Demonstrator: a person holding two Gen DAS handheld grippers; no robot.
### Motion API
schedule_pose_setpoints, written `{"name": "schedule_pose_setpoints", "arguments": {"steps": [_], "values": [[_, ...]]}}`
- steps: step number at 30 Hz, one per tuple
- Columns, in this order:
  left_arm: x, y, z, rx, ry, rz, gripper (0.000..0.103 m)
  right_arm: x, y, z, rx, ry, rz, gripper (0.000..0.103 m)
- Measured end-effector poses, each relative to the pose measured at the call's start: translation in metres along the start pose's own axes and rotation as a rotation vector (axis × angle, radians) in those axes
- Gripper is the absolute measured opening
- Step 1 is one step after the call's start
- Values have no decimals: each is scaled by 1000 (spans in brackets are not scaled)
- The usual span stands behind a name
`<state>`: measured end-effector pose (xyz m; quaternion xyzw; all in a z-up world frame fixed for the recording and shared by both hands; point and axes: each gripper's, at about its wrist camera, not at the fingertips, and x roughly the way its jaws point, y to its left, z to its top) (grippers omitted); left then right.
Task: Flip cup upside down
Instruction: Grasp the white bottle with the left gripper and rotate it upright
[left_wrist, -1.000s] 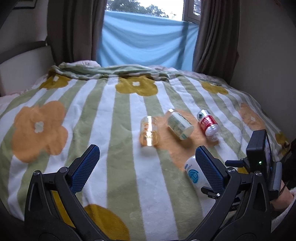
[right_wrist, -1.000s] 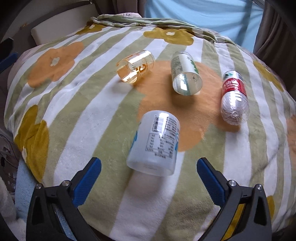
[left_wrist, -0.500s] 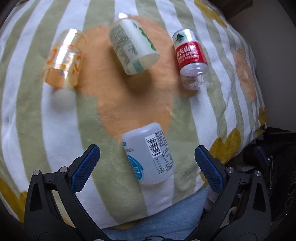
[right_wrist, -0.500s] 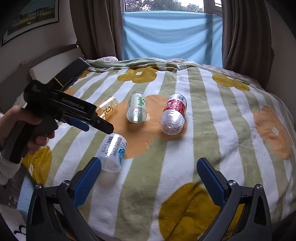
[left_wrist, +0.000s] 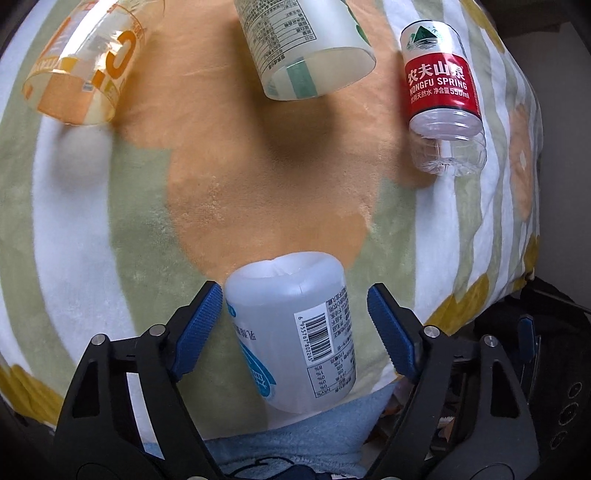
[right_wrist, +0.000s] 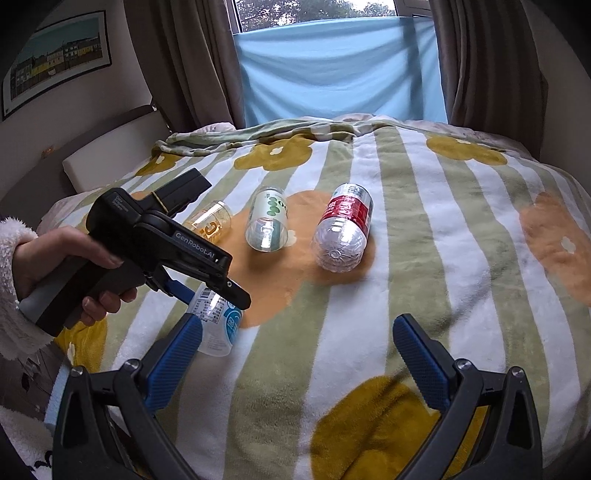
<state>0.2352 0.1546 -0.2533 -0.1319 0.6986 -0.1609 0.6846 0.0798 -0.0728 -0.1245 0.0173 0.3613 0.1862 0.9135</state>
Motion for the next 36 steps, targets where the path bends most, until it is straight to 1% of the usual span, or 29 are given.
{"name": "schedule_pose_setpoints", "arguments": {"steps": [1,3,6,10,12,15,18,20,22,24,27,30,32,33,36], "values": [[2,-1,1,6,4,-1,62,1,0,0,0,2,2,103],[4,-2,3,17,11,-4,61,2,0,0,2,4,2,103],[3,-3,3,44,-2,-6,61,3,-1,0,1,3,2,103],[-9,-4,0,83,-48,5,61,4,0,2,4,-3,4,103],[-24,-4,-7,125,-104,21,61,3,0,5,5,-8,6,103],[-45,-9,-16,173,-224,10,61,1,1,7,3,-17,12,103],[-68,-11,-30,212,-386,-30,61,0,4,8,3,-29,19,103],[-78,-10,-41,239,-515,-34,61,0,5,9,8,-32,27,103],[-81,-11,-54,275,-644,-14,61,2,6,8,16,-31,35,103],[-77,-7,-68,287,-763,25,61,2,7,6,25,-32,45,103],[-68,-1,-78,273,-876,47,61,3,6,1,38,-29,57,103],[-59,-3,-82,289,-948,91,61,2,4,-3,54,-25,63,103],[-53,-6,-83,290,-970,115,61,-1,2,-5,61,-31,65,103],[-50,-3,-84,284,-969,117,61,-2,1,-6,63,-32,65,103],[-39,0,-82,274,-918,123,61,-2,-3,-10,70,-25,59,103]]}}
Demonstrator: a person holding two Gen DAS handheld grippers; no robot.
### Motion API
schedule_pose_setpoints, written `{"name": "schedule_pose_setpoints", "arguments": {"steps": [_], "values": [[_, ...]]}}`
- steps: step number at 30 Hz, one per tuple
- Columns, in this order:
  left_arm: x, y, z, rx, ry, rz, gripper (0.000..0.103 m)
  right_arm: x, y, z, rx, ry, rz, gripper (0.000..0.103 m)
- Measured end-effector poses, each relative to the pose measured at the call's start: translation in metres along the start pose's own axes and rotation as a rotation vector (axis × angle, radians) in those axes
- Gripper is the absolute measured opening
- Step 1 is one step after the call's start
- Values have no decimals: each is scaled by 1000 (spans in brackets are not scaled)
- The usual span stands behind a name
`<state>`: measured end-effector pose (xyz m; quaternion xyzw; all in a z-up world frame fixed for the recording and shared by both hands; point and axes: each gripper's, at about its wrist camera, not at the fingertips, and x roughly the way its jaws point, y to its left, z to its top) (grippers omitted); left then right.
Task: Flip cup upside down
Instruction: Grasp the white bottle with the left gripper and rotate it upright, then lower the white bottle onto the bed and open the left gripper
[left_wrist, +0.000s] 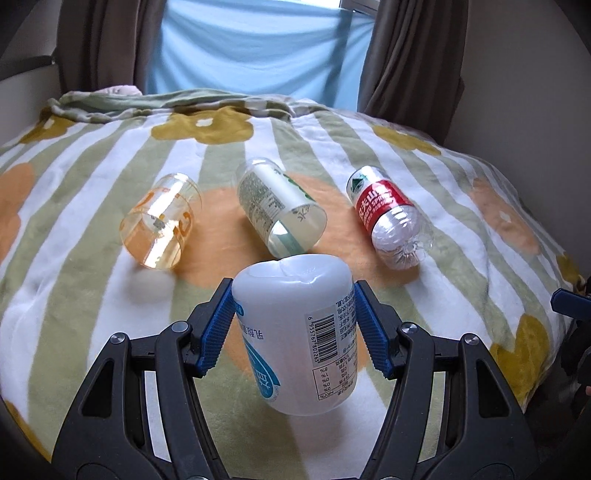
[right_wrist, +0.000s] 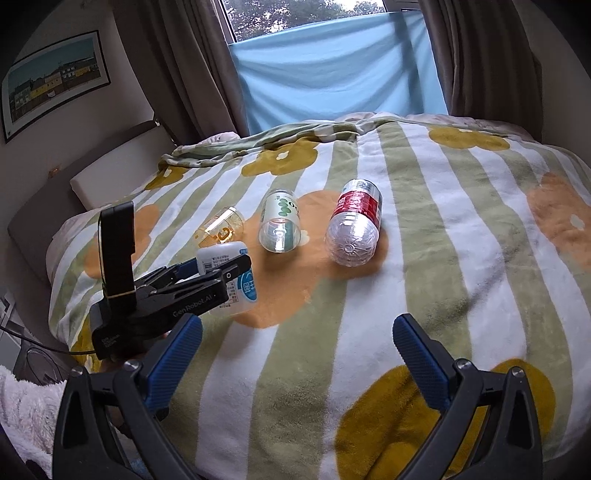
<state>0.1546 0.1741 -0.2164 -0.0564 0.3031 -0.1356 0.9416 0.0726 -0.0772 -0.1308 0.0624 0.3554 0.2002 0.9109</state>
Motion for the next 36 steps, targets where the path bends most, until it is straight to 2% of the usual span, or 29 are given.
{"name": "schedule_pose_setpoints", "arguments": {"steps": [8,21,26,27,28,29,30,36], "values": [[-4,-1,-5,43,85,-3,61,2,-7,-2,30,0,31,103],[-13,-10,-2,72,279,-15,61,2,-1,-4,5,9,6,103],[-14,-18,-2,117,282,19,61,-1,-2,-6,14,10,6,103],[-13,-20,-2,128,282,24,63,-1,-2,-6,14,10,5,103],[-12,-22,-2,139,283,36,72,-1,-2,-6,12,9,4,103],[-12,-24,-2,149,282,55,92,-1,-2,-6,12,10,4,103],[-12,-25,-3,157,277,71,101,-1,-3,-6,13,10,5,103],[-16,-22,-3,151,271,60,103,-2,-4,-5,19,7,16,103]]}}
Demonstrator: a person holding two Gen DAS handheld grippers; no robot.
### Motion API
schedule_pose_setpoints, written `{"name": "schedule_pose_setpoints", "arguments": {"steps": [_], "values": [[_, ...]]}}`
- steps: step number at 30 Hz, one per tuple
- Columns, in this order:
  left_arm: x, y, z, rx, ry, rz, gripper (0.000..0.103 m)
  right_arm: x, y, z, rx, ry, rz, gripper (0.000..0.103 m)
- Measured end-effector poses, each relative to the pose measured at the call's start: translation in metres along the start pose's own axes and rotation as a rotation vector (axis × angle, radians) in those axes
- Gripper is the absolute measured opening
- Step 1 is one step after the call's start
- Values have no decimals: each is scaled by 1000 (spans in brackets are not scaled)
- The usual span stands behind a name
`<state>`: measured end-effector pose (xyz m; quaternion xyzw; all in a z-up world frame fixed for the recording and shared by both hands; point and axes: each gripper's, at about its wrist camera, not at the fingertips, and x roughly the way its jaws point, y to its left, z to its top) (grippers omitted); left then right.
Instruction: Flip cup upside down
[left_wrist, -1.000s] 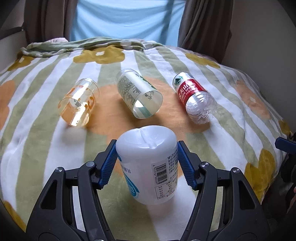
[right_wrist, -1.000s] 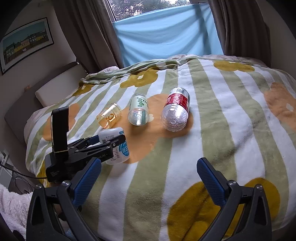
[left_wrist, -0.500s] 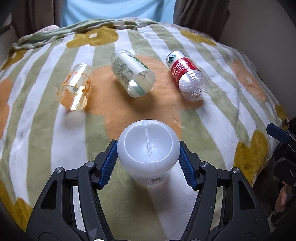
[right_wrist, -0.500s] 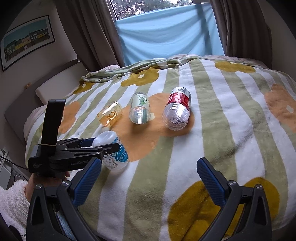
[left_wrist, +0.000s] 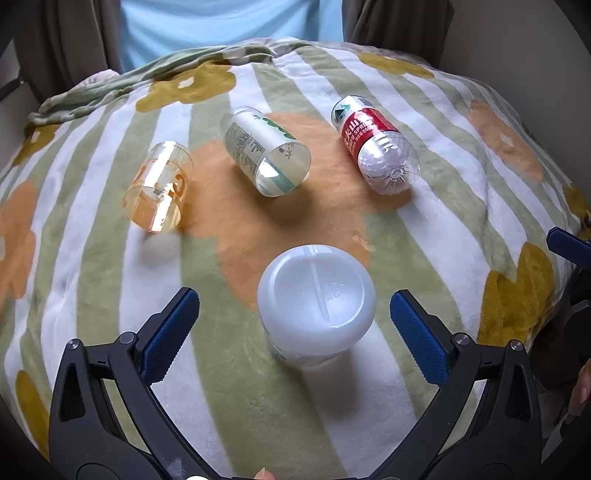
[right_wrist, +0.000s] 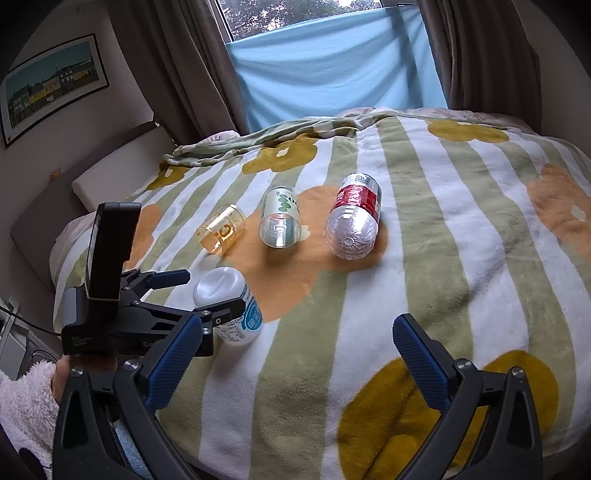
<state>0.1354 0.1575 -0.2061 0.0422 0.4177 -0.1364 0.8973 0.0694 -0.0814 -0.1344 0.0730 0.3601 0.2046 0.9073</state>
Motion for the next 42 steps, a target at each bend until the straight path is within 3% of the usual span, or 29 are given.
{"name": "schedule_pose_setpoints", "arguments": {"steps": [7,12,16,25,30,35,42], "values": [[-8,5,-2,-13,-4,-2,103,0,8,5,-19,0,-6,103],[-34,12,-3,-22,-58,-5,103,-10,22,13,-40,-24,-24,103],[-76,26,3,-39,-162,9,103,-25,41,29,-84,-88,-64,103],[-190,65,14,-91,-516,163,103,-63,97,76,-119,-354,-213,103],[-225,86,12,-107,-634,169,103,-73,121,93,-142,-469,-322,103],[-243,95,10,-102,-670,161,103,-79,135,94,-153,-528,-402,103],[-255,93,10,-106,-690,166,103,-90,134,91,-137,-538,-405,103]]}}
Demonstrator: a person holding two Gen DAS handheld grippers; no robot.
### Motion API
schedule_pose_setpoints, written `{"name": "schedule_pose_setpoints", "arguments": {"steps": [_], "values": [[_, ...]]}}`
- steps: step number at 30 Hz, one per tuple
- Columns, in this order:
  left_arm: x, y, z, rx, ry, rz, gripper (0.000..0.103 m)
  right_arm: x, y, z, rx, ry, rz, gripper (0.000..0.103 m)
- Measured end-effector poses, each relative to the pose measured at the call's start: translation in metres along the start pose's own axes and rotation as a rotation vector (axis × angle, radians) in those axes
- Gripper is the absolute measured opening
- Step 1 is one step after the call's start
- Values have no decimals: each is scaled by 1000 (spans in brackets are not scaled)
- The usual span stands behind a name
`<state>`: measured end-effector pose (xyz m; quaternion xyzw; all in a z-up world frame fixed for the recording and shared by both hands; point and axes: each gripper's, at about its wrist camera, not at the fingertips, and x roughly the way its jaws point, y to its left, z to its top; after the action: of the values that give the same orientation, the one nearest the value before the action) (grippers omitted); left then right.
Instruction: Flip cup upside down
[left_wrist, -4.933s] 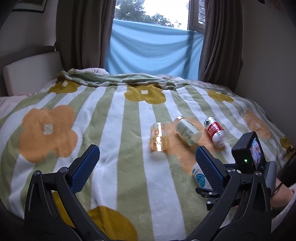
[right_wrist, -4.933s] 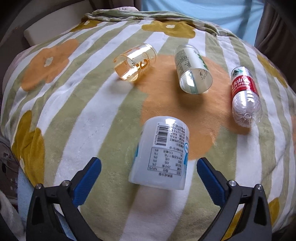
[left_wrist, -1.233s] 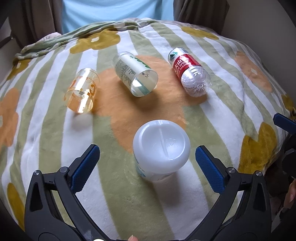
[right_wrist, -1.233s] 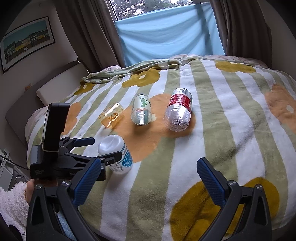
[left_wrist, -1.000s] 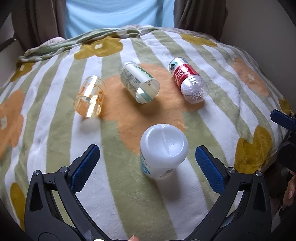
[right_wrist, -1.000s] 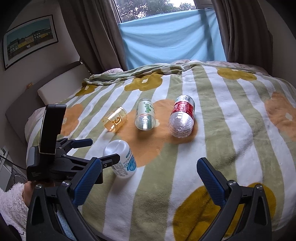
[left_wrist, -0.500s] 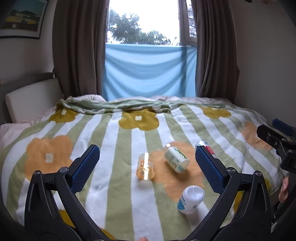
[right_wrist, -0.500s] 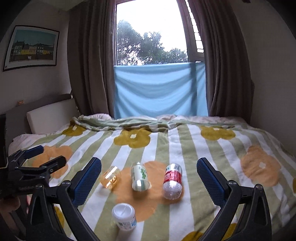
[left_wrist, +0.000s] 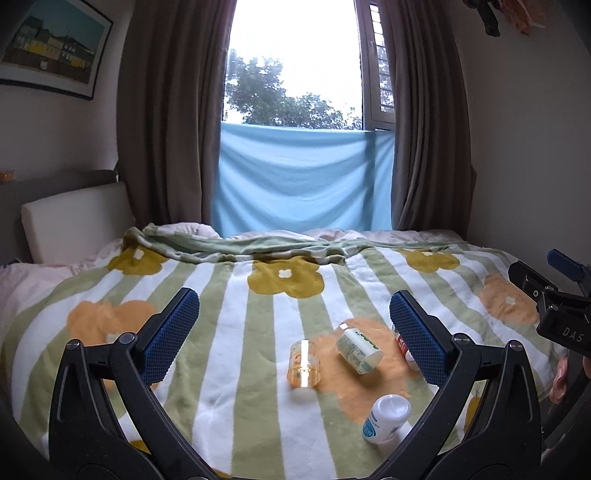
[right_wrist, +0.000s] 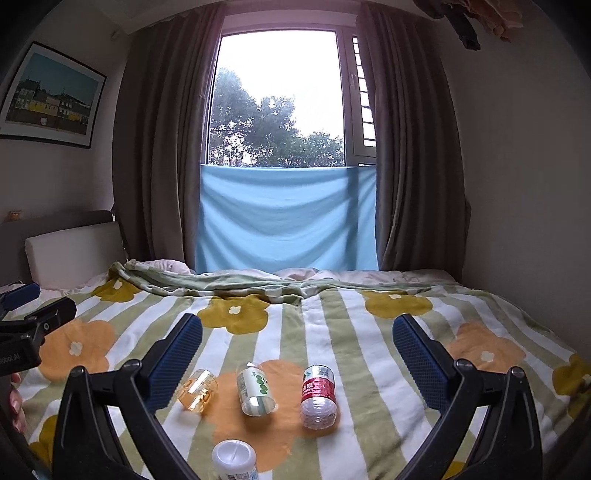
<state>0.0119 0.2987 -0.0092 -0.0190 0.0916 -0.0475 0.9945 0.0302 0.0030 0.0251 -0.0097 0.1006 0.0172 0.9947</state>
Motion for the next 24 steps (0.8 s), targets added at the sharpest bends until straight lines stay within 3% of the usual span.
{"name": "schedule_pose_setpoints", "arguments": {"steps": [24], "values": [[-4,-8,-1,31,-12,22,103,-1,0,2,-7,7,16,103]]}}
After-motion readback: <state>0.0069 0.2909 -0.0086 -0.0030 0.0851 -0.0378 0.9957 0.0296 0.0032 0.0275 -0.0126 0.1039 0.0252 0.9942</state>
